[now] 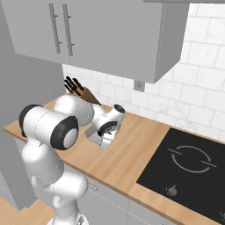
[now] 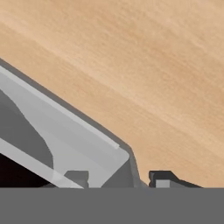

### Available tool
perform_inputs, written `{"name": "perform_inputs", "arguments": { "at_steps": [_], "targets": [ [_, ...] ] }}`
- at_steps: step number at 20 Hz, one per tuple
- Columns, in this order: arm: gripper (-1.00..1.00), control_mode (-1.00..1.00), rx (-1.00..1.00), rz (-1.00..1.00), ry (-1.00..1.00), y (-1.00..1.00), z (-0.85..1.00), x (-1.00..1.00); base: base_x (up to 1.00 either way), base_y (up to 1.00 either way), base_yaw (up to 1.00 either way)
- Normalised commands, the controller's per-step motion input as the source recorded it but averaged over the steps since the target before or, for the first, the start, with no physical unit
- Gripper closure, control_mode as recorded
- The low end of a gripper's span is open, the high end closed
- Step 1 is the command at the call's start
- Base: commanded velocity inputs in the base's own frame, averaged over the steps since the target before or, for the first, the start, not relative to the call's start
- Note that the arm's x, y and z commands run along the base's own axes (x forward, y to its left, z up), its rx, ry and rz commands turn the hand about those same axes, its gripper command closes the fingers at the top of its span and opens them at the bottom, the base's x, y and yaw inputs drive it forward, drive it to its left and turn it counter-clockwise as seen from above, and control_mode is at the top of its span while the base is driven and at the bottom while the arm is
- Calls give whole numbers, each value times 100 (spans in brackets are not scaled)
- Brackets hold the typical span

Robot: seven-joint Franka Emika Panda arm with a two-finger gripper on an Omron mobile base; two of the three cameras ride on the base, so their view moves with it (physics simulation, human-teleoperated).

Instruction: Take the meat container that has the chicken drumstick and place it on the second highest rack of the freezer. Then take the vegetable container that has the lemon and avocado and place it on the highest rack of the freezer.

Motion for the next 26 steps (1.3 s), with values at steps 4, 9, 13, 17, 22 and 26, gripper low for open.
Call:
{"name": "perform_inputs", "arguments": {
  "at_steps": [4, 9, 13, 17, 22, 26],
  "targets": [
    [100, -100, 0, 1, -20, 0, 12, -19, 0, 0, 0],
    [100, -100, 0, 12, -34, 0, 31, -51, 0, 0, 0],
    [100, -100, 0, 13, -28, 1, 62, -61, 0, 0, 0],
    [100, -100, 0, 8, -14, 15, 94, -69, 0, 0, 0],
    [100, -100, 0, 1, -11, 15, 100, -75, 0, 0, 0],
    [100, -100, 0, 2, -14, 3, 80, -79, 0, 0, 0]
  ]
}}
